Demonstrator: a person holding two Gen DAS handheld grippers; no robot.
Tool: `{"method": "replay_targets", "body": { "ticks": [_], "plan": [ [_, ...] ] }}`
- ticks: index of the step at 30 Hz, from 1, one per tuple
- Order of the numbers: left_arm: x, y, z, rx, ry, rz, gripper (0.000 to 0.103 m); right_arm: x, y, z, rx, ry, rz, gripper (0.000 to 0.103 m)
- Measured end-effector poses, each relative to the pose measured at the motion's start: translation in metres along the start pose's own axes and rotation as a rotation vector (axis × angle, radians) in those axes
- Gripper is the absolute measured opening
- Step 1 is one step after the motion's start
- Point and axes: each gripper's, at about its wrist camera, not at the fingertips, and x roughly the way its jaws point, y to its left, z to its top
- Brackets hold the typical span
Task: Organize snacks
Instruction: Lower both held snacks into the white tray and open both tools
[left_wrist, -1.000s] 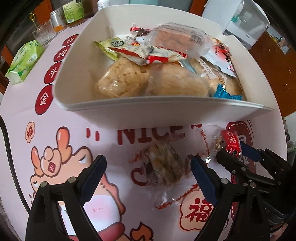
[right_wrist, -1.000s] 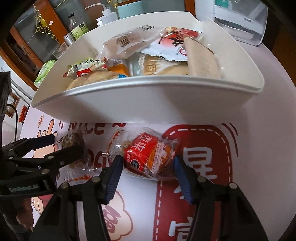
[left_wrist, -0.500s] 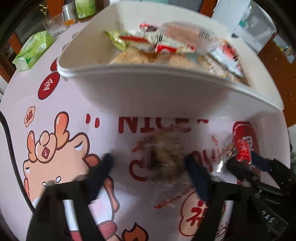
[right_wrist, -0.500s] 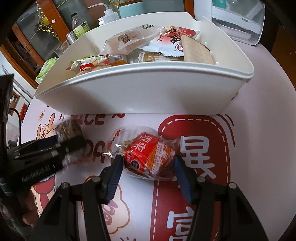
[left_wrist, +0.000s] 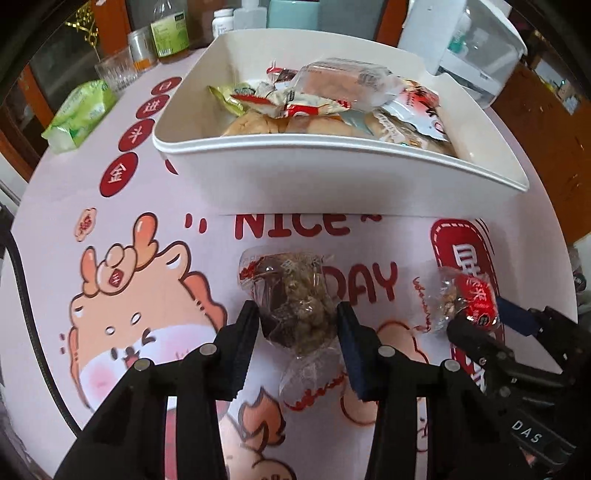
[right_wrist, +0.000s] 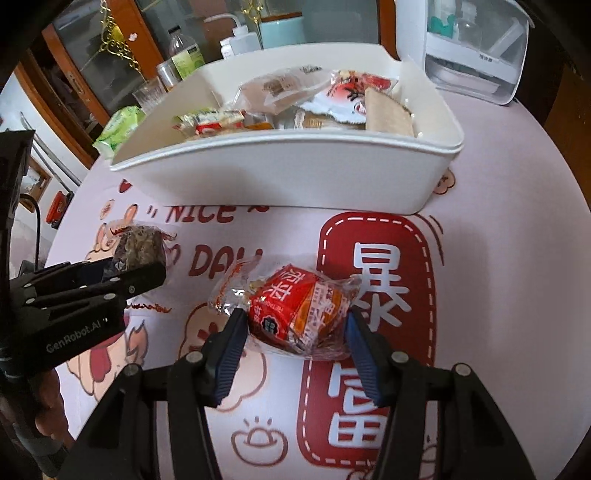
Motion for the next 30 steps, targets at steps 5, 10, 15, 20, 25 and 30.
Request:
{"method": "replay_targets", "body": {
  "ticks": [5,10,15,20,25,30],
  "plan": [
    [-0.034,-0.009,-0.003,0.029,-0.052,0.040,0.042,-0.032,0.001,0.005,-0.015,-0.070,0.013,0.055],
    [-0.063,-0.007,0.009,0.047,-0.114,0.064,0.042,-0.065,0.005,0.022,-0.058,-0.157,0.011,0.055],
    [-0.103,-0.003,0.040,0.068,-0.223,0.093,0.042,-0.096,0.007,0.057,-0.093,-0.269,-0.037,0.055],
    [-0.136,0.000,0.073,0.076,-0.319,0.110,0.042,-0.123,0.007,0.096,-0.098,-0.377,-0.088,0.055],
    [-0.154,0.002,0.110,0.088,-0.377,0.130,0.042,-0.133,0.011,0.127,-0.084,-0.442,-0.125,0.055],
    [-0.149,0.006,0.144,0.087,-0.360,0.133,0.042,-0.125,0.014,0.156,-0.063,-0.456,-0.156,0.056]
  ]
}}
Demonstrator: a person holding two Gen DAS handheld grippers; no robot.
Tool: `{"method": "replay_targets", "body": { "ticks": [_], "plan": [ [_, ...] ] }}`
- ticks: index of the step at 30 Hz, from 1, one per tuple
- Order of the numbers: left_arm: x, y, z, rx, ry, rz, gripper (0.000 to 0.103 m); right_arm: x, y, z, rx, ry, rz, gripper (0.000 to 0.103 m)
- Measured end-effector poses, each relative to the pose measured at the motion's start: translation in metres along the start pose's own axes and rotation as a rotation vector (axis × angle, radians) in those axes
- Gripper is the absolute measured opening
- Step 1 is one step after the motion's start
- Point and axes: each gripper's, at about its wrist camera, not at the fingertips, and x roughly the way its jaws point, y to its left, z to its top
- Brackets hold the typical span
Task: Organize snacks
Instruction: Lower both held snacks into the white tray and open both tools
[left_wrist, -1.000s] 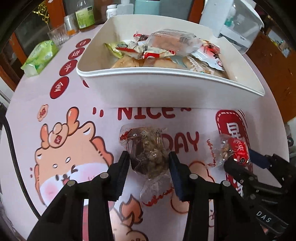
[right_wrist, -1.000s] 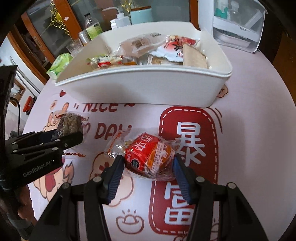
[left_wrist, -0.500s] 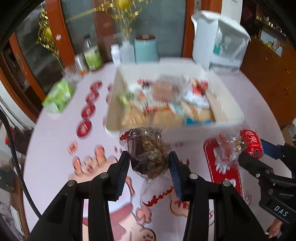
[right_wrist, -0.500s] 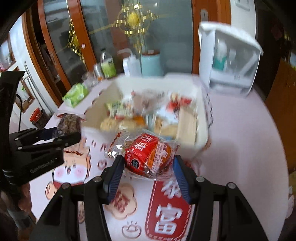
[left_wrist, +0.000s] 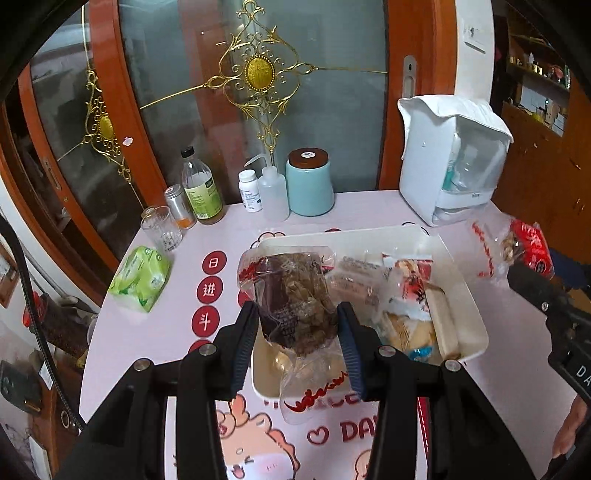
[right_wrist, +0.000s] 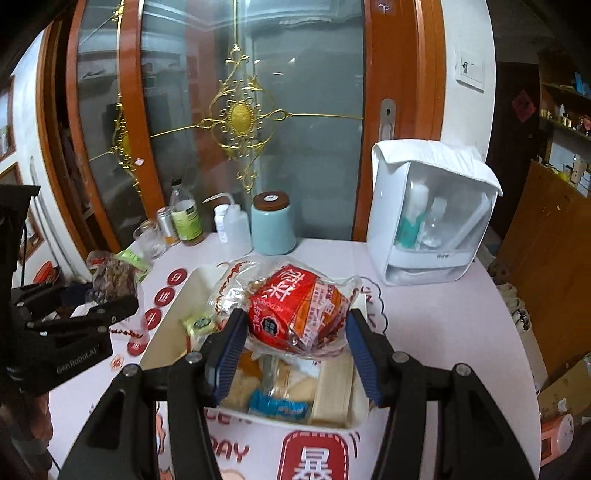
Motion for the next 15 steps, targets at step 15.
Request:
{"method": "replay_targets", "body": {
  "ticks": [15],
  "plan": [
    [0.065,0.004,0.037,0.025,0.051,0.012,0.043,0.066,0.011,0.000,0.050,0.129,-0.038,0.062]
  ]
}}
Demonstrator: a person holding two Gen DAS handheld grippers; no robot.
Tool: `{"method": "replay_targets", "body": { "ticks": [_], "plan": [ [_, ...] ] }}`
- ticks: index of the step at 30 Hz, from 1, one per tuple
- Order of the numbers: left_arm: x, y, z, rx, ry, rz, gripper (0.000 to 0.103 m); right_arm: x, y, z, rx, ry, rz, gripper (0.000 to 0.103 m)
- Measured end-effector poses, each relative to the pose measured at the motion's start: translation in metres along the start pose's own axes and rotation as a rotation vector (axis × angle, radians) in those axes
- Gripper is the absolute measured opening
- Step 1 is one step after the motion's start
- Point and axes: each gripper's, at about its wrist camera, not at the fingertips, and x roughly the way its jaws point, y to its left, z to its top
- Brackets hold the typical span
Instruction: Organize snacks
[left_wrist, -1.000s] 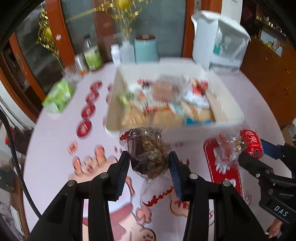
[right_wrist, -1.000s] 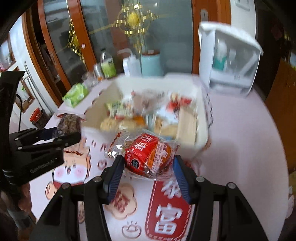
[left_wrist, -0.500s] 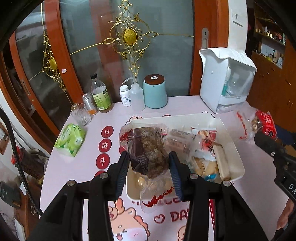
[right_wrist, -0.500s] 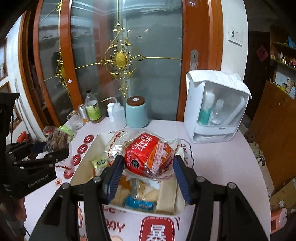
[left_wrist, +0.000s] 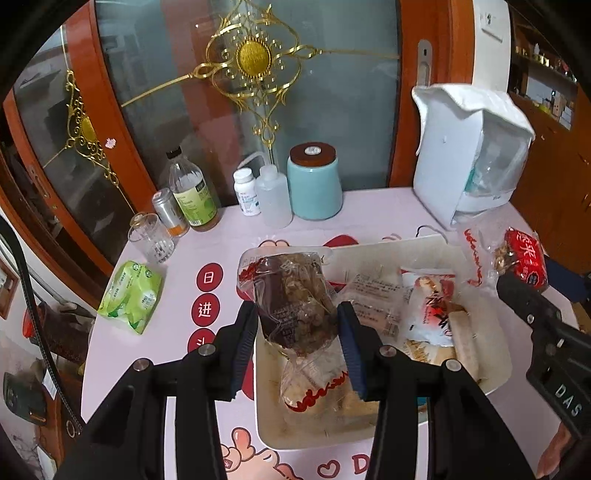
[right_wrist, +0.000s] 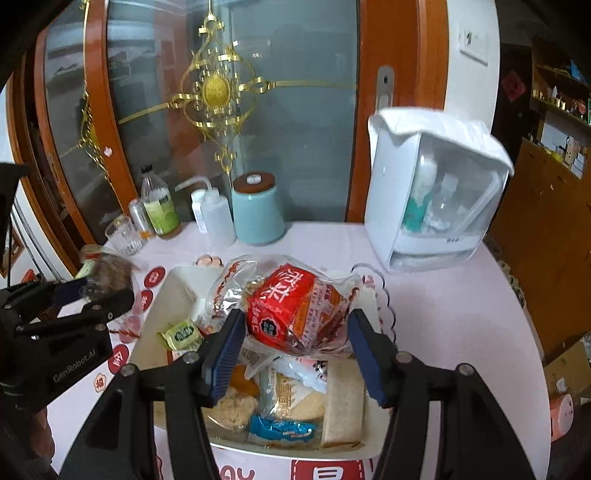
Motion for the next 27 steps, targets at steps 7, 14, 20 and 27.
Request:
{"method": "replay_targets", "body": {
  "ticks": [7,14,20,27],
  "plan": [
    [0.015,0.002,-0.008,0.007,0.021,0.007,0.103,0.017,0.002,-0.014,0.015,0.053,-0.016,0.073],
    [0.022,0.009,-0.017,-0.023,0.064,-0.048,0.103,0.016,0.002,-0.021,0.047,0.078,-0.027,0.073],
    [0.011,0.015,-0.021,-0.052,0.059,-0.094,0.103,0.004,0.006,-0.024,0.054,0.069,-0.046,0.073],
    [-0.017,0.024,-0.028,-0.076,0.037,-0.094,0.103,-0.024,0.011,-0.027,0.068,0.046,-0.038,0.073]
  ]
}}
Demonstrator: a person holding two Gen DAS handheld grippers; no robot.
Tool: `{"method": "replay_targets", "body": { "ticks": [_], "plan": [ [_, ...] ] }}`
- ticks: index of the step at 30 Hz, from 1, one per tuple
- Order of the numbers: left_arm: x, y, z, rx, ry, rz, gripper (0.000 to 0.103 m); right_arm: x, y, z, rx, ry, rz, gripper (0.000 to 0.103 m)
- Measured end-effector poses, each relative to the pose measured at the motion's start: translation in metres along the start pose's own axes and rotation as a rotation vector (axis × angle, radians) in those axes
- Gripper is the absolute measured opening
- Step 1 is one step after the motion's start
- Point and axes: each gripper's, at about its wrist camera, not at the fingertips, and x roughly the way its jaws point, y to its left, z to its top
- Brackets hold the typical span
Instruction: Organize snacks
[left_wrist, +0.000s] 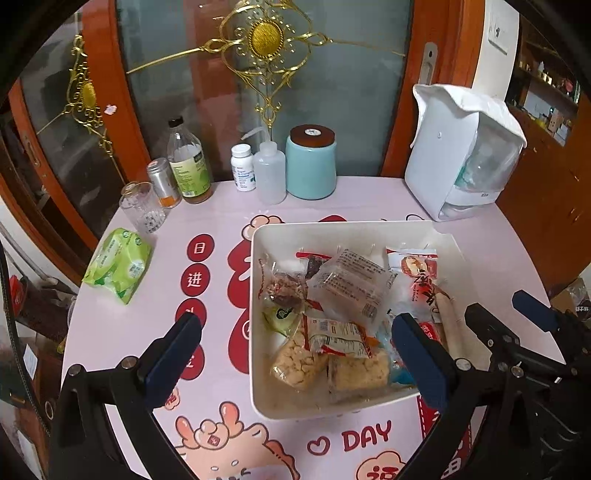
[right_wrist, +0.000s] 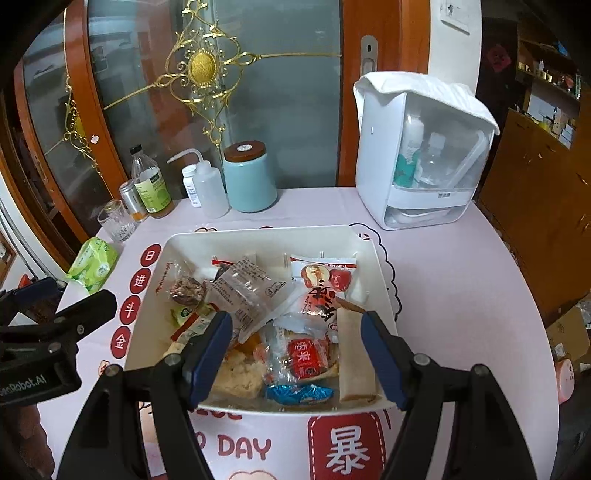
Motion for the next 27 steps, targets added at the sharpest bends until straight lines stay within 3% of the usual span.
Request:
{"method": "replay_targets", "body": {
  "ticks": [9,17,27],
  "plan": [
    [-0.059,0.003,-0.034,-0.028,-0.037,0.017,0.103,-0.044,-0.002,-0.034,0.021,0.002,0.076,0.073],
    [-0.115,-0.014,-0.096,-0.031,-0.038,0.024,0.103,-0.102,-0.019,-0.084,0.019,0.015,0.083,0.073],
    [-0.172,-0.035,-0.175,-0.051,0.016,0.048,0.103,-0.165,-0.025,-0.143,0.012,0.021,0.126,0.073]
  ]
}}
